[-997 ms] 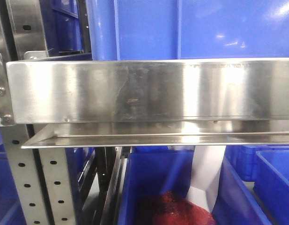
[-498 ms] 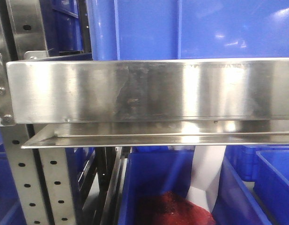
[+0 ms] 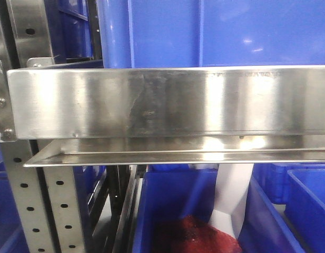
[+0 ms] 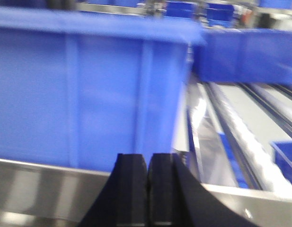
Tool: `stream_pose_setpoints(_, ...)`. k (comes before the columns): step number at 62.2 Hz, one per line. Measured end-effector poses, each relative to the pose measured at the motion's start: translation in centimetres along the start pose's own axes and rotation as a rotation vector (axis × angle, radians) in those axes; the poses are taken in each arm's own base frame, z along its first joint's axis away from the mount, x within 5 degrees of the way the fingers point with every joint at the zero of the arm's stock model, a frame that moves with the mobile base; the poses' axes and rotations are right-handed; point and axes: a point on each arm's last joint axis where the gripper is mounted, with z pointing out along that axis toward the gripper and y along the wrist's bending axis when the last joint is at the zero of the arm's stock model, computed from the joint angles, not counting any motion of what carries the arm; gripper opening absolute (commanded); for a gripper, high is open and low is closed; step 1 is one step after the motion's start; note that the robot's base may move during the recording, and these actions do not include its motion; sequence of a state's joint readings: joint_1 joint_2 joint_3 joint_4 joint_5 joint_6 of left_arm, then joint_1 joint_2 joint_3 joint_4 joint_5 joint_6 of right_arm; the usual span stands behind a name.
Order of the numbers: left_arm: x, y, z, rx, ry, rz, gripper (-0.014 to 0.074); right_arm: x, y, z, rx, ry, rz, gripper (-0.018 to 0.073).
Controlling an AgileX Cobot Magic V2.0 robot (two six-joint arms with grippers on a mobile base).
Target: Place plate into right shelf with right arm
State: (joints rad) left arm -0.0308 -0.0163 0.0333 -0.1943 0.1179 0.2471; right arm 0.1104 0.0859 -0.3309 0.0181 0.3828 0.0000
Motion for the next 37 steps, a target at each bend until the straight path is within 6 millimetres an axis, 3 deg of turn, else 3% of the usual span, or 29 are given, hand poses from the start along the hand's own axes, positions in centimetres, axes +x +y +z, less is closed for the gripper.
stream_pose_setpoints(24, 0.0, 0.0, 0.0, 0.0, 0.0, 0.0, -0.0047, 7.5, -0.6, 1.4, 0.094, 0.026, 0.043, 0.0028)
stream_pose_setpoints(31, 0.0, 0.0, 0.0, 0.0, 0.0, 0.0, -0.0047, 8.7, -0.7, 1.8, 0.1, -0.003, 0.044, 0.0028)
stream_pose_setpoints(37, 0.0, 0.0, 0.0, 0.0, 0.0, 0.0, -0.0047, 8.6, -0.7, 1.8, 0.103, -0.04, 0.042, 0.0028)
